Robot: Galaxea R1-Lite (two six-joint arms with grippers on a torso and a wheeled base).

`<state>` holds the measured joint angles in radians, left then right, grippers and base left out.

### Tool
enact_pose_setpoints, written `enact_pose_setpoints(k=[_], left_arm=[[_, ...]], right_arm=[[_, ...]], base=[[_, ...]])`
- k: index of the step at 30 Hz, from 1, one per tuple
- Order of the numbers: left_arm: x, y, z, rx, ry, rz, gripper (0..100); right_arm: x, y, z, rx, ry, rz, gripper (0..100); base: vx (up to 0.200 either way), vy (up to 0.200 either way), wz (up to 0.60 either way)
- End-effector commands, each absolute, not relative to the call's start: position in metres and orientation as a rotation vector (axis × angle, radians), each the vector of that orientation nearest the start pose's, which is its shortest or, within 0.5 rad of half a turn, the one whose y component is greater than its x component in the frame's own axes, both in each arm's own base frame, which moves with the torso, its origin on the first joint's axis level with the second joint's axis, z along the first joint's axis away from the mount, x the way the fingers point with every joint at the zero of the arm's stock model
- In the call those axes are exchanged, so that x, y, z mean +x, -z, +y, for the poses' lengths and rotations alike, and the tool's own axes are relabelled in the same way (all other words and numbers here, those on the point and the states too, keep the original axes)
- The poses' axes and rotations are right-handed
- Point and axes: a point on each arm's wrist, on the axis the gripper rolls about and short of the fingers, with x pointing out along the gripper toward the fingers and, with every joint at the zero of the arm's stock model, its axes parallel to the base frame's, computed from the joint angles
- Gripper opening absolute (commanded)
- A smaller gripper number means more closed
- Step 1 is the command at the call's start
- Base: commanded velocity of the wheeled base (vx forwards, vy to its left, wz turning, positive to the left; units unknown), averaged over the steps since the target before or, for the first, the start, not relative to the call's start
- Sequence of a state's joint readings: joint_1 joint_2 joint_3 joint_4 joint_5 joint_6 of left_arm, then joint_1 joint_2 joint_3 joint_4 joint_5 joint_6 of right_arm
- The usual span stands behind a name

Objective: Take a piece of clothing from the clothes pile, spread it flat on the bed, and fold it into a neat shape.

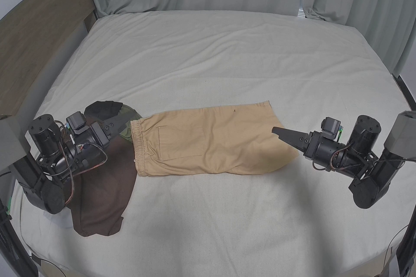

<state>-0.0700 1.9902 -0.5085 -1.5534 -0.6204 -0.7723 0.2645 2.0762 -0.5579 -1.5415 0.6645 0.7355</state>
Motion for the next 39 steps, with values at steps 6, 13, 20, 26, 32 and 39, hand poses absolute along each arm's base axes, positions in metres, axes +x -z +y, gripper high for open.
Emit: enact_pose_setpoints(k=[6,13,20,26,32,39], left_arm=[[0.296,-0.093,-0.036,-0.459,0.69,0.197,100],[0.297,-0.092,-0.033,-0.388,0.681,0.171,100],[0.296,-0.093,-0.033,-0.371,0.679,0.161,100],[0.297,-0.091,-0.033,-0.368,0.68,0.165,100],[0.298,-0.089,-0.032,-0.371,0.676,0.171,100],[0.302,-0.084,-0.032,-0.374,0.667,0.183,100]], right_arm=[[0.311,-0.063,0.105,0.633,-0.839,0.389,100],[0.312,-0.053,0.106,0.631,-0.827,0.416,100],[0.321,-0.032,0.107,0.634,-0.772,0.446,100],[0.327,-0.01,0.116,0.633,-0.724,0.482,100],[0.328,0.0,0.115,0.637,-0.702,0.511,100],[0.33,0.017,0.114,0.644,-0.676,0.561,100]], base=[[0.0,0.0,0.0],[0.0,0.0,0.0],[0.0,0.0,0.0],[0.0,0.0,0.0],[0.0,0.0,0.0],[0.0,0.0,0.0]])
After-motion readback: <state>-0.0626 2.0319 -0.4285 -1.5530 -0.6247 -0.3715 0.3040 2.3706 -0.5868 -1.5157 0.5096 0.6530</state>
